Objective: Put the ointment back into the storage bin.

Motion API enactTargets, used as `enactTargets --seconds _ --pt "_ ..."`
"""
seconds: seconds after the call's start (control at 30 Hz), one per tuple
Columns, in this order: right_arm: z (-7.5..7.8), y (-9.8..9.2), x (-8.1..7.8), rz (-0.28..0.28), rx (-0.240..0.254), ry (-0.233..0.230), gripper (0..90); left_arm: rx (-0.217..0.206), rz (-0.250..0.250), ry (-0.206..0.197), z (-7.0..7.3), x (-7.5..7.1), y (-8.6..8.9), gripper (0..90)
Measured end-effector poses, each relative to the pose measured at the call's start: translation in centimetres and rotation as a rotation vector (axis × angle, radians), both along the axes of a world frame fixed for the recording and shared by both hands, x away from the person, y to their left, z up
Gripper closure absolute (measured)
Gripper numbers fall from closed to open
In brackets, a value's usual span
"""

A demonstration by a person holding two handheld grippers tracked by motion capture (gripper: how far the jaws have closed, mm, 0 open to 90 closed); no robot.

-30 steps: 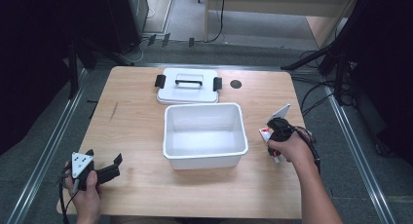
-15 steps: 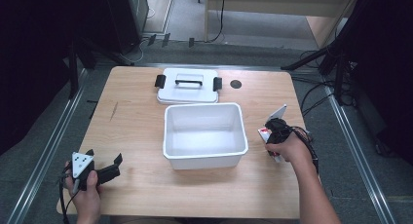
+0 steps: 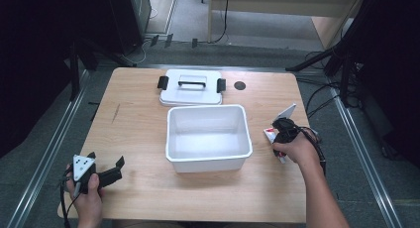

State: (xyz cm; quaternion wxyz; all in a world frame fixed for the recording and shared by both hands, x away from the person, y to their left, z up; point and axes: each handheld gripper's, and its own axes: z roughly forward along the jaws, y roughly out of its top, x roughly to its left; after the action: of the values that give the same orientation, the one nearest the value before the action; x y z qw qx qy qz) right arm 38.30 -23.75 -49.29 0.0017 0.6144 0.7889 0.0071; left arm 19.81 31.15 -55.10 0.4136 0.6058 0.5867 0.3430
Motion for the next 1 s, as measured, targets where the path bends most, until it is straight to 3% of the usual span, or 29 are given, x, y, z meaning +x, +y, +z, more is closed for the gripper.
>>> enactTargets --seconds 0.53,1.0 --pt "5.6 0.3 0.5 -0.016 0.045 -0.031 73.0 -0.002 0.0 0.001 0.0 0.0 0.0 0.1" --pt "9.9 2.4 1.5 -0.005 0.061 -0.065 73.0 -0.002 -0.001 0.002 0.0 0.0 0.0 0.1"
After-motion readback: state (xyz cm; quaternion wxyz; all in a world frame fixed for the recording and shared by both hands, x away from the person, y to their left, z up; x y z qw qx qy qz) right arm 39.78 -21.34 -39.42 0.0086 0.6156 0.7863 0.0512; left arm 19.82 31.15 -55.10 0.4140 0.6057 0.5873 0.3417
